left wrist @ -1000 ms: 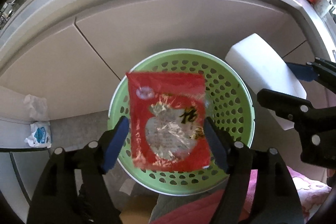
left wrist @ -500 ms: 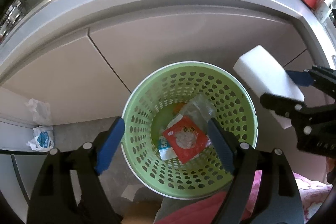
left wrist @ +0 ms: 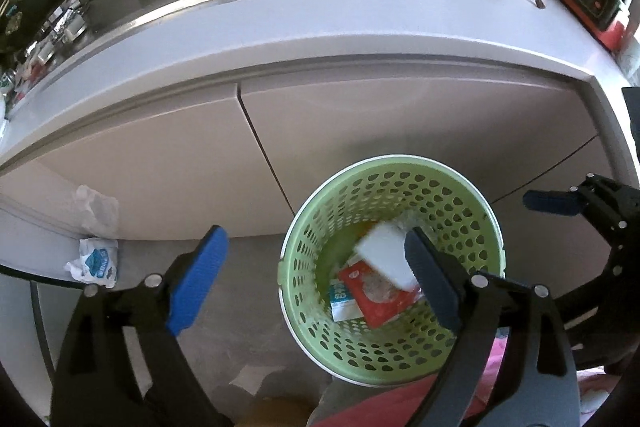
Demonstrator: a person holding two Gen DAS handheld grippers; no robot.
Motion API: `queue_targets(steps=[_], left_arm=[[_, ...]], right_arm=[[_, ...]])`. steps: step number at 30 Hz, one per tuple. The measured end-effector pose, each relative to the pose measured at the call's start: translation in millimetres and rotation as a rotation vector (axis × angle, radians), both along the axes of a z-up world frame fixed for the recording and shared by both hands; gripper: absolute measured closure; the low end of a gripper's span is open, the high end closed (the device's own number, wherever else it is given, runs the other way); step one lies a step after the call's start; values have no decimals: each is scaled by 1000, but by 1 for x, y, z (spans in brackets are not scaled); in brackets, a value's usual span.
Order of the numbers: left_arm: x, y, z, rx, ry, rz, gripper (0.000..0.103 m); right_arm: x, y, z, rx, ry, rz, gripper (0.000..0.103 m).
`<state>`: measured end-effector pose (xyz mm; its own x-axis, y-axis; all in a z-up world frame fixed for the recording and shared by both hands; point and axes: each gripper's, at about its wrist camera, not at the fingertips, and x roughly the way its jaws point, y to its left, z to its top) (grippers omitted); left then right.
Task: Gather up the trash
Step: 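Open the left tool to drop the red bag while the right tool drops the foam block, then move both open tools back over the counter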
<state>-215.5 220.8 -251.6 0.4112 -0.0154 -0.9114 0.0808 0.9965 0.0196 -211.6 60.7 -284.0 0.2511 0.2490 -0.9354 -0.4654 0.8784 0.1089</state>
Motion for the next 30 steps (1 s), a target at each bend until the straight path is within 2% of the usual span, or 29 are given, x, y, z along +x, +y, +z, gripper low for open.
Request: queue_targets(steps=[6,13,19,25,28,30], left_arm=[[13,-3,9,-38,-3,19,17],[49,-23,32,-43,-47,7,16],[90,-59,58,-16,-111,-30,13],[134,-99,68,9,-124,-56,12],[157,-116,71,17,-122,-54,12],[170,-125,73,14,-117,-45,12]], right_arm=[[20,-23,23,32,-38,-86,12],[66,-85,62,6,-180,-235,6],[129,-148,88,-38,-293,-343,6],[198,-212,96,-57,-352,-445,6],[228,-237,92,-42,-353,-478,7],[240,-246,88,-31,-348,-481,11]])
